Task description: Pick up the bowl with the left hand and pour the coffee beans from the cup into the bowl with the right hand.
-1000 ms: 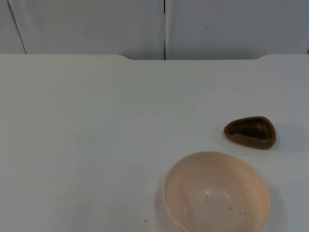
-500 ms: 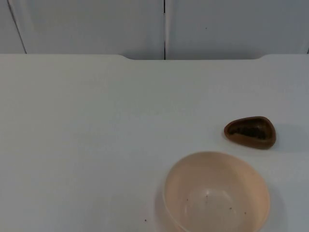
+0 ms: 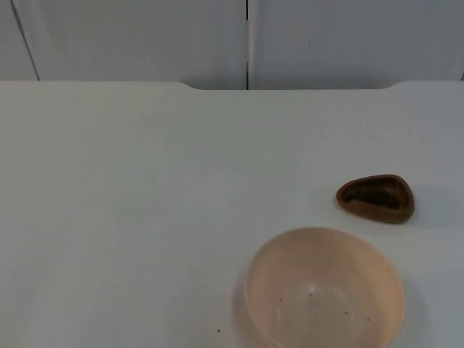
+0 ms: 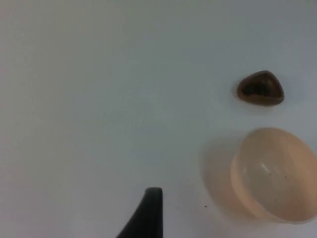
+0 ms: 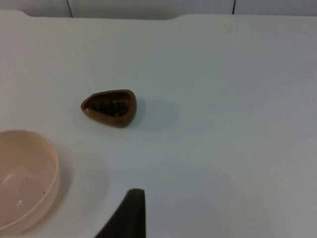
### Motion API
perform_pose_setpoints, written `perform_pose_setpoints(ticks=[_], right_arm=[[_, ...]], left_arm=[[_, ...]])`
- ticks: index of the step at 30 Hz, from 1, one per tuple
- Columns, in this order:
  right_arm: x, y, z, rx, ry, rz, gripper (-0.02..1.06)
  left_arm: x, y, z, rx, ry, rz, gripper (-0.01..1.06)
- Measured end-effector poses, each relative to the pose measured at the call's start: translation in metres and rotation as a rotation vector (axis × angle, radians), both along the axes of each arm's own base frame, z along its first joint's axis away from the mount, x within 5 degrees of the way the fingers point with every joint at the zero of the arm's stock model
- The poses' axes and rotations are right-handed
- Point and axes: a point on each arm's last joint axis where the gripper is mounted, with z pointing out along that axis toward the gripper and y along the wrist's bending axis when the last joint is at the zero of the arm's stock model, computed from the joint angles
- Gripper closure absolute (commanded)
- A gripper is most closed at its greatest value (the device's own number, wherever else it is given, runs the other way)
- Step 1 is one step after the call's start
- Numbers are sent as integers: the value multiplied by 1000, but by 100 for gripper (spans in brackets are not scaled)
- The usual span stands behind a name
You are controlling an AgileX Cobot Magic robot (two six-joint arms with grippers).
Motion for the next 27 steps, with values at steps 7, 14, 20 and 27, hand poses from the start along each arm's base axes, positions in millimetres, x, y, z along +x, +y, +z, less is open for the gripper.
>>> perform_pose_setpoints(ticks=[7,14,20,27], right_arm=[[0,0,0,0,0,0,0],[0,0,0,0,0,0,0],[0,0,0,0,0,0,0],[0,0,0,0,0,0,0]], left_arm=[[31,-2,13,6,30,-42,15],[51,-3,18,-2,56,-57,15],[67,-5,14,-11,127,-88,15],[73,-22,6,-5,176,-186,15]])
